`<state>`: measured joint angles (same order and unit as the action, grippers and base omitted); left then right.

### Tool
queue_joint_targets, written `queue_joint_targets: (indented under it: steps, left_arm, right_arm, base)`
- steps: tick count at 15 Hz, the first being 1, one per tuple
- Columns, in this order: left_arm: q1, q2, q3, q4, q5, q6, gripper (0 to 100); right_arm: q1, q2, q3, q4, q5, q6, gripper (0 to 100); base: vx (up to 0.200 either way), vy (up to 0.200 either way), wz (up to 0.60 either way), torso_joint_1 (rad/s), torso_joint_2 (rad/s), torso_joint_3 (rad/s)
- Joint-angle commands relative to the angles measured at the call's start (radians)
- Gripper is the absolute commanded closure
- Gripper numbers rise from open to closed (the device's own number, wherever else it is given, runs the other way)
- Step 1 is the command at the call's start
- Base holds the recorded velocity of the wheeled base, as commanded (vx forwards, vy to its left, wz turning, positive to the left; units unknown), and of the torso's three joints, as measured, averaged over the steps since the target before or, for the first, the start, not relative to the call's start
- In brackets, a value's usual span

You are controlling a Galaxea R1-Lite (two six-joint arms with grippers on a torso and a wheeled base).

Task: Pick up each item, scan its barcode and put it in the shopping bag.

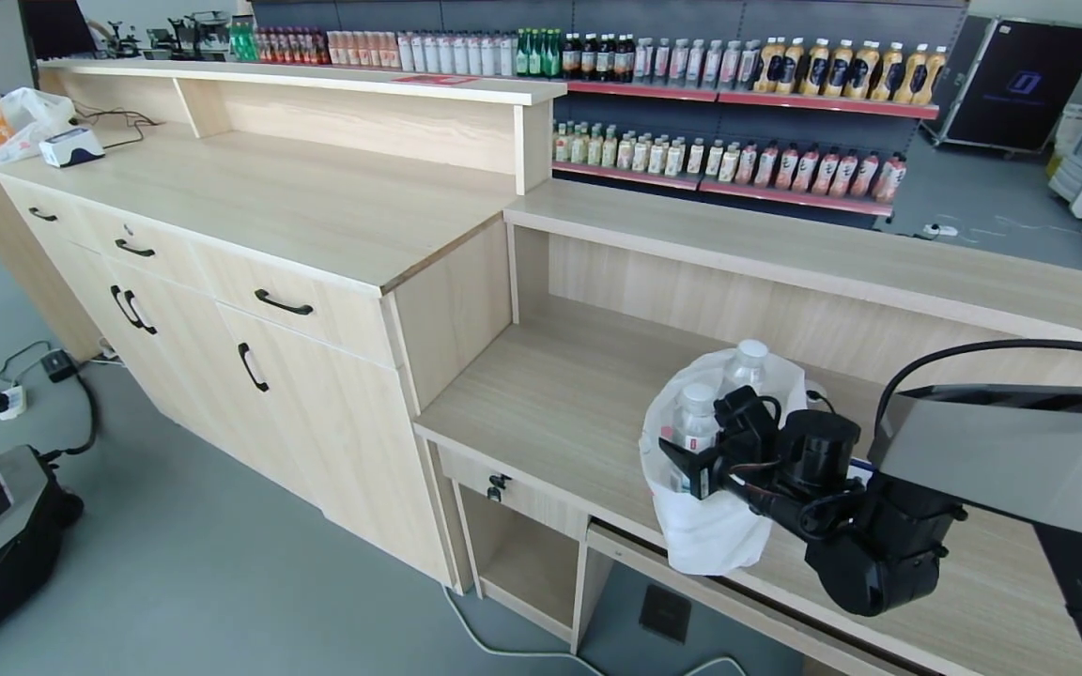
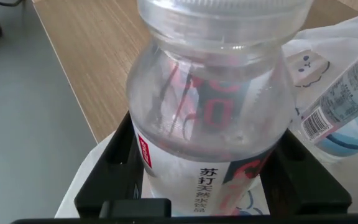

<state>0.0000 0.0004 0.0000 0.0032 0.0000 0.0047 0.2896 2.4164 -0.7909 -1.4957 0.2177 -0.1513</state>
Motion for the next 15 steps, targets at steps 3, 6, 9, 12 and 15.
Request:
queue_joint_targets:
  steps: [3, 6, 9, 12, 15]
  left_arm:
    - [0.0, 0.0, 0.0, 0.0, 0.0, 0.0, 0]
    - [0.0, 0.0, 0.0, 0.0, 0.0, 0.0, 0]
    - [0.0, 0.0, 0.0, 0.0, 0.0, 0.0, 0]
    - [0.0, 0.0, 0.0, 0.0, 0.0, 0.0, 0]
    - [0.0, 0.0, 0.0, 0.0, 0.0, 0.0, 0]
  right_arm:
    - [-0.007, 0.001, 0.002, 0.005, 0.016, -0.002, 100]
    - [-0.015, -0.002, 0.016, 0.0, 0.016, -0.002, 0]
    - [-0.021, -0.063, 0.004, 0.02, 0.043, -0.001, 0]
    - [-0.035, -0.246, 0.013, 0.129, 0.049, -0.01, 0]
    - [-0.086, -0.491, 0.116, 0.298, 0.045, -0.074, 0]
  base:
    - [0.0, 0.0, 0.0, 0.0, 0.0, 0.0]
    - [0.0, 0.0, 0.0, 0.0, 0.0, 0.0]
    - [0.0, 0.0, 0.0, 0.0, 0.0, 0.0]
    - [0.0, 0.0, 0.0, 0.0, 0.0, 0.0]
    - [0.0, 0.0, 0.0, 0.0, 0.0, 0.0]
